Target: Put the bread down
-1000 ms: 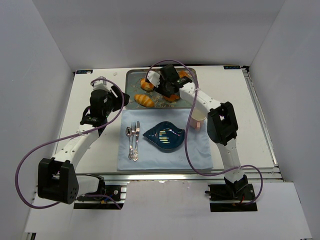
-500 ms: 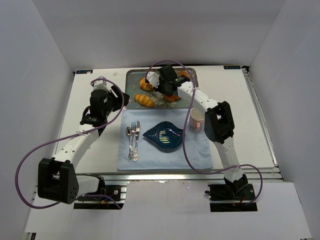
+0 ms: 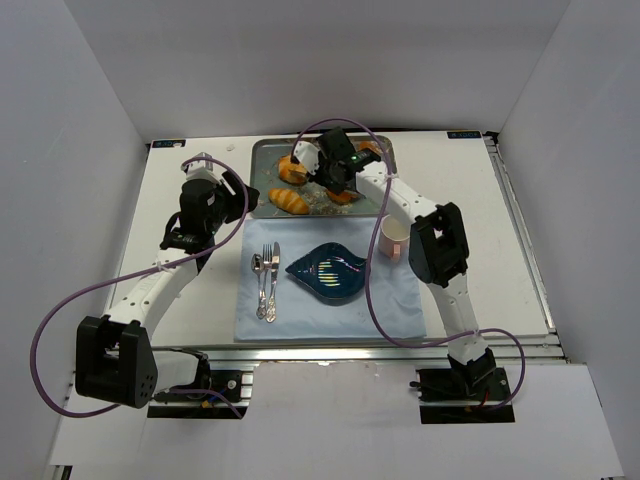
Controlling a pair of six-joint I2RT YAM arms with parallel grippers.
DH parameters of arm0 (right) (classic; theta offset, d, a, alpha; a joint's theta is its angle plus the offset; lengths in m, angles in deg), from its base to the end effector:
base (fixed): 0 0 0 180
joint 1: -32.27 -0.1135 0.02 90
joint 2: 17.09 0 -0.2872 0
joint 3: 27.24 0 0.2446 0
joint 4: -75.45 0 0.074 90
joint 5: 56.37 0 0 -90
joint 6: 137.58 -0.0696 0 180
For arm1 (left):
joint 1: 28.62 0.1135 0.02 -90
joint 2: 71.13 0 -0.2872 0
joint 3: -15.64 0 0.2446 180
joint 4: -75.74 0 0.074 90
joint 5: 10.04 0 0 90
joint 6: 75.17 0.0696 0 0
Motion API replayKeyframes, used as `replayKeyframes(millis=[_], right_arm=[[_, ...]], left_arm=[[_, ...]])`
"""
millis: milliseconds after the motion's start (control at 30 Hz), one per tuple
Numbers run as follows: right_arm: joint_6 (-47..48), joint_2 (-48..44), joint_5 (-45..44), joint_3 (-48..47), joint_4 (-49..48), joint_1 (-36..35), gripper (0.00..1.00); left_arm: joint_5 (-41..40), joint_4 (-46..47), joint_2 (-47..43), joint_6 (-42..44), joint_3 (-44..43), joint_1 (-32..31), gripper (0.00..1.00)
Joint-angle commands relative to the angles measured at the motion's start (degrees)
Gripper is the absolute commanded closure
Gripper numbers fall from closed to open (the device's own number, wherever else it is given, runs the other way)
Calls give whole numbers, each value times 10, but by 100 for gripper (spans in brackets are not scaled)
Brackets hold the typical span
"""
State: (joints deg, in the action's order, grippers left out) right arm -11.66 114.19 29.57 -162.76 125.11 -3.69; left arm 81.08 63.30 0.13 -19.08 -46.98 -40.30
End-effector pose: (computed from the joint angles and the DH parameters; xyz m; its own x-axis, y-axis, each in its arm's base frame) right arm 0.4514 0.3214 0.2453 -0.1469 -0.8295 -0.5388 -0.7800 0.4321 -0.4526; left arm 0.2970 -0.0628 0.2971 -0.4152 -0.4837 -0.7705 -0.0137 0.8501 -0.5264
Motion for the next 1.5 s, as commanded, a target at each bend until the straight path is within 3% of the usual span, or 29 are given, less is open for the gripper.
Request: replayKeyframes(millis=[0, 733, 1100, 1467], right_arm=[[-27, -52, 35, -9, -10, 5, 95], [-68, -209, 144, 114, -23, 27, 100], [-11, -432, 247, 377, -51, 39, 100], [22, -605, 272, 548, -3, 39, 100]], left_arm=[[7, 6, -19, -3, -4, 3, 27], [-2, -3, -46, -6, 1, 4, 27], [-3, -6, -53, -5, 4, 6, 27], [2, 1, -54, -11, 10, 6, 27]])
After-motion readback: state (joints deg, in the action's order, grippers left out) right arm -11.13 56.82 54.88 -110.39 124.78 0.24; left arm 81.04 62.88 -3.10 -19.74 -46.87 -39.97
